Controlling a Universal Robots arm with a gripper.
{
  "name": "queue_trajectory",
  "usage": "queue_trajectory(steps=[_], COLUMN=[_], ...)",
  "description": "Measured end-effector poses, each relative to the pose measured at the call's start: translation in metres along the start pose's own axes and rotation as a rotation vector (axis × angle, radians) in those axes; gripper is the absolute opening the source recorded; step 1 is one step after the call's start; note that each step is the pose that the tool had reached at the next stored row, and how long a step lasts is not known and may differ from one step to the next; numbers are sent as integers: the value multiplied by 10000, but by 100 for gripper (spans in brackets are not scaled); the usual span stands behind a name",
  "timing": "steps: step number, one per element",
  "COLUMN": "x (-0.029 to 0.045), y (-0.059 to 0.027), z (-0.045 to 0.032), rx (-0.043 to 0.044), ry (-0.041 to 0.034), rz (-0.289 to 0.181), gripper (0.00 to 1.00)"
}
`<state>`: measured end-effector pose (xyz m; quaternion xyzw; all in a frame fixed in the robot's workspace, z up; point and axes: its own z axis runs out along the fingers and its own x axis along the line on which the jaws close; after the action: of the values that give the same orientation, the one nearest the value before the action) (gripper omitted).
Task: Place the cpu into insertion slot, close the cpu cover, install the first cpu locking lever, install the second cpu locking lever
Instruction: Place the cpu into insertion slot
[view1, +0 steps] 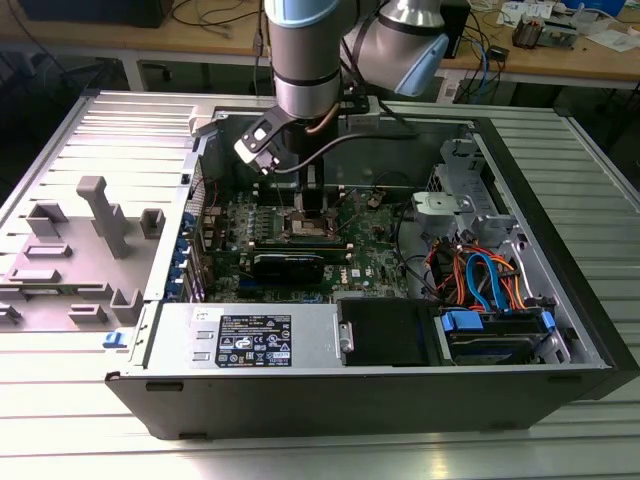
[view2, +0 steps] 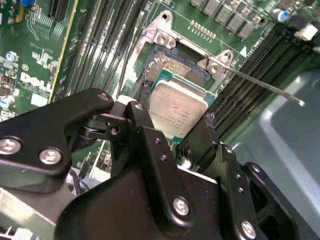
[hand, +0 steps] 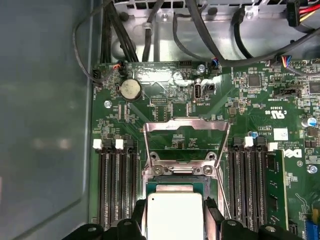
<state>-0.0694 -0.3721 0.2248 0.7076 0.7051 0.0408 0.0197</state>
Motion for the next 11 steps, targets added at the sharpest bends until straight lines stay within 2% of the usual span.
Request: queue_trajectory(steps=[1,11], x=[-60,-87], y=[-20,-38], z=[92,182], rx=[0,0], ry=[23,23], rz=[-14,-22], gripper=[54,54])
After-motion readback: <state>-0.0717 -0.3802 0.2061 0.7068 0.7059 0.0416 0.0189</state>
